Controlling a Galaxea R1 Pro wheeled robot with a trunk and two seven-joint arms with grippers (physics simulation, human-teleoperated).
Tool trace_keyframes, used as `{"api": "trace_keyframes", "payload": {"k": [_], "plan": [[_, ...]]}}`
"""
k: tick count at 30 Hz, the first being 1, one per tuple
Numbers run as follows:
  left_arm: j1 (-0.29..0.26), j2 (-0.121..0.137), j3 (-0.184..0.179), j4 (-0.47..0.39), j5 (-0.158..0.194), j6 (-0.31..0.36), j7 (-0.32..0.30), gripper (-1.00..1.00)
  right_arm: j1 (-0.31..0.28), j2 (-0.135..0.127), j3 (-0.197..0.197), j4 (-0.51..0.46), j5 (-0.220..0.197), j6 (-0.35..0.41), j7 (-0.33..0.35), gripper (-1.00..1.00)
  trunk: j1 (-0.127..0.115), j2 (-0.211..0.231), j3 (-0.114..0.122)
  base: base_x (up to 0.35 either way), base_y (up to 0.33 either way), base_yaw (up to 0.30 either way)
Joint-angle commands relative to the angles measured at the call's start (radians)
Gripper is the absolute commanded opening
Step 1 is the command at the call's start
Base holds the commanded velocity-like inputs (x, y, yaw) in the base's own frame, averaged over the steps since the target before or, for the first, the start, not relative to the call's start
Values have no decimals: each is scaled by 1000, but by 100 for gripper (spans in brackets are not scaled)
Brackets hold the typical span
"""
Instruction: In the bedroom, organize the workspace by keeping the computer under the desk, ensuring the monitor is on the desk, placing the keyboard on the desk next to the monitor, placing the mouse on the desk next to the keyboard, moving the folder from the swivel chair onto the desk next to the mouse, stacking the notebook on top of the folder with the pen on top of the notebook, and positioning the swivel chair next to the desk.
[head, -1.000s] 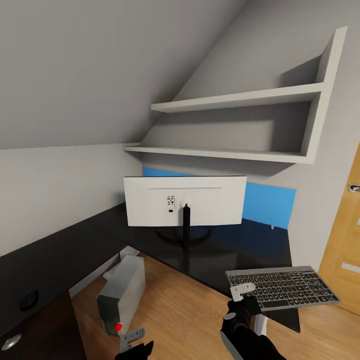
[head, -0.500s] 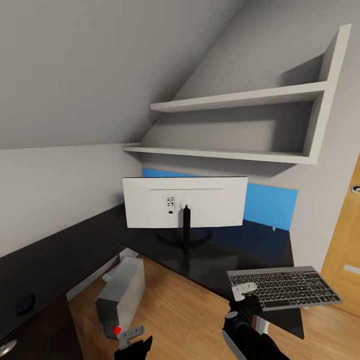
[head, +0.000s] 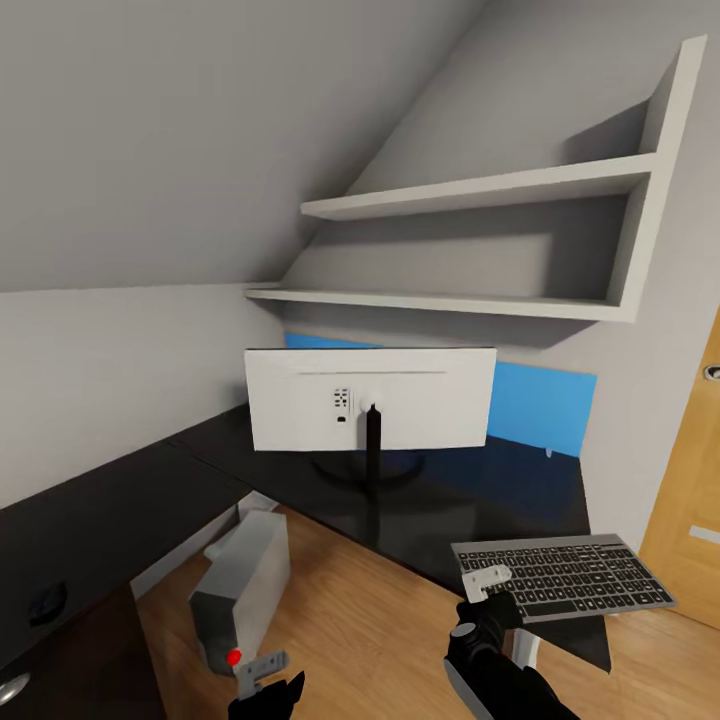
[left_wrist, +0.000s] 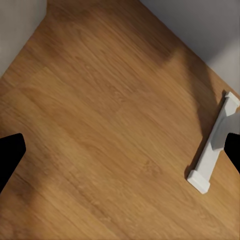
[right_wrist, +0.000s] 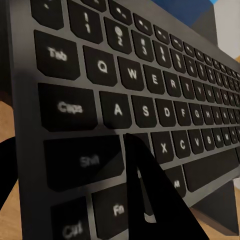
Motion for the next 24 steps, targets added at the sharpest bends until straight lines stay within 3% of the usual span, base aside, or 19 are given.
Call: {"api": "trace_keyframes", "payload": {"k": [1,24], "plan": [[-1,0,-7,2,11,-4,-5,100,-1,-2,7,-2,-5,8,-7,-100,4,-8,-5,0,0,0],[-1,-1,-7,2,11,-2,-5,100,-1,5,9,25,-4,8,-7,-100,92,-169,-77,0,0,0]]}}
